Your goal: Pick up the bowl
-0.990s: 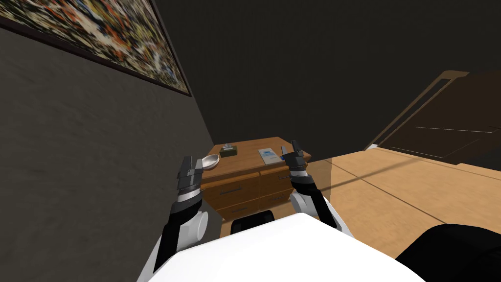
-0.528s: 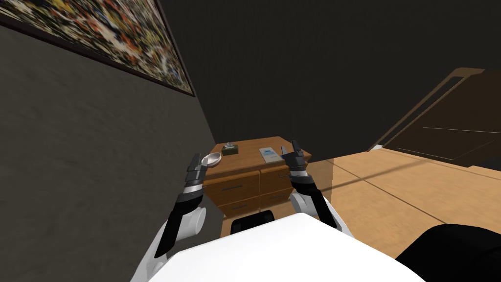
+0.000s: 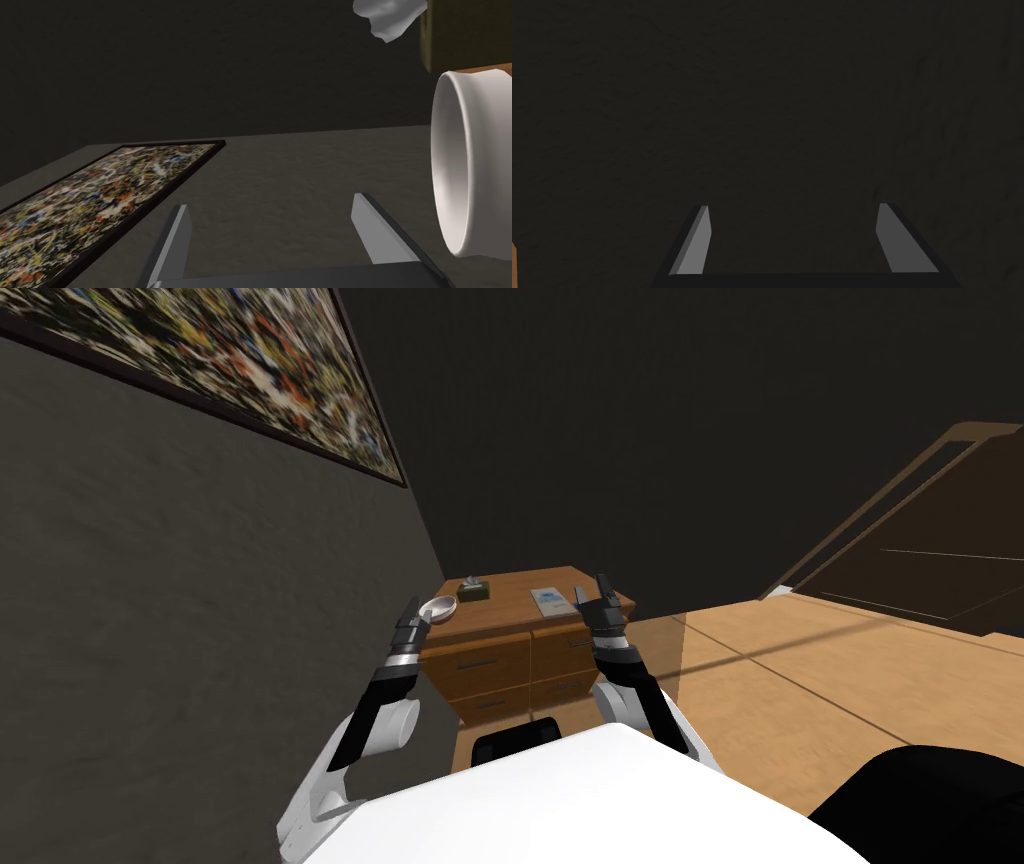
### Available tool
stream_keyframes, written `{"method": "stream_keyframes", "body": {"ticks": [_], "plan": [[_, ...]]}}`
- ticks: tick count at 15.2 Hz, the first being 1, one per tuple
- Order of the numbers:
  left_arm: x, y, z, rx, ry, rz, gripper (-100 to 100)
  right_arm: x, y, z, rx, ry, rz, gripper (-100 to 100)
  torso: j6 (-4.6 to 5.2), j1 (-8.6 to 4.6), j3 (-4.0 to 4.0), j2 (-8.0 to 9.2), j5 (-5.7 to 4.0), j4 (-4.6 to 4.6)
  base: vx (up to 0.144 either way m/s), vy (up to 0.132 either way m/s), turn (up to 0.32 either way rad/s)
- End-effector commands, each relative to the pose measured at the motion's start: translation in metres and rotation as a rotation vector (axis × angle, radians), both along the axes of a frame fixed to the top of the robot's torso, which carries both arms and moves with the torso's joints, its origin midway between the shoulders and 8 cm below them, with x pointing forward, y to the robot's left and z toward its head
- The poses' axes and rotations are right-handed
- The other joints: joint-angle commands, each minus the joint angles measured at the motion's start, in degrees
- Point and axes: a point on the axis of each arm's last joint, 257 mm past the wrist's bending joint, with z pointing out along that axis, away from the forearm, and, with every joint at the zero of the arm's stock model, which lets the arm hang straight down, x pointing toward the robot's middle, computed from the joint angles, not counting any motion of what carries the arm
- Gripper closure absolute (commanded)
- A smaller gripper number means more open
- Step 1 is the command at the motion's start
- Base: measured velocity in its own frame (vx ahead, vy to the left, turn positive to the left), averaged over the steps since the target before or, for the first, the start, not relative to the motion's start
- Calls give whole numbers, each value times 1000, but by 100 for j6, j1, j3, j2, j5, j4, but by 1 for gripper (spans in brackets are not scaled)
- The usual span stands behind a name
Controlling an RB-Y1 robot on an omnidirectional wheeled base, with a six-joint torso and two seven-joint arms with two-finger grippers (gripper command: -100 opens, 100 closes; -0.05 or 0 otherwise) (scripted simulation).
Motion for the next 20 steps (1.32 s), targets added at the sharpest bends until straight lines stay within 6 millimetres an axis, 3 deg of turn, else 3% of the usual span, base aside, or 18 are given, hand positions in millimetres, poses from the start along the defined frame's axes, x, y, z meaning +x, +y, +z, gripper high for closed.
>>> {"method": "stream_keyframes", "body": {"ticks": [1, 6, 7, 9, 13, 16, 17, 19, 20], "plan": [[15, 2, -7, -7, 43, -15, -100, 0, 0, 0, 0, 0, 0, 0, 0, 0, 0, 0, 0, 0, -38, 4, 49], [33, 6, -21, -16, 118, -19, -100, 0, 0, 0, 0, 0, 0, 0, 0, -1, 1, 2, 0, 0, -41, -3, 34], [46, 8, -23, -28, 143, -31, -100, 0, 0, 0, 0, 0, 0, 0, 0, -1, 1, 1, 0, 0, -41, -3, 51], [49, 9, -30, -28, 172, -25, -100, 0, 0, 0, 0, 0, 0, 0, 0, -2, 1, 2, -1, 0, -42, -5, 36], [77, 16, -36, -58, 241, -38, -100, 0, 0, 0, 0, 0, 0, 0, 0, -1, 1, 1, 0, 0, -43, -2, 37], [80, 18, -47, -59, 285, -28, -100, 0, 0, 0, 0, 0, 0, 0, 0, -5, 0, -1, -1, 0, -30, -9, 23], [93, 20, -45, -78, 306, -36, -100, 0, 0, 0, 0, 0, 0, 0, 0, -4, -2, -4, -1, -1, -29, -2, 42], [95, 22, -55, -78, 344, -26, -100, 0, 0, 0, 0, 0, 0, 0, 0, -2, -2, -3, -1, -1, -31, -4, 34], [107, 25, -52, -100, 357, -34, -100, 0, 0, 0, 0, 0, 0, 0, 0, -3, -2, -4, -1, -1, -36, -6, 43]]}}
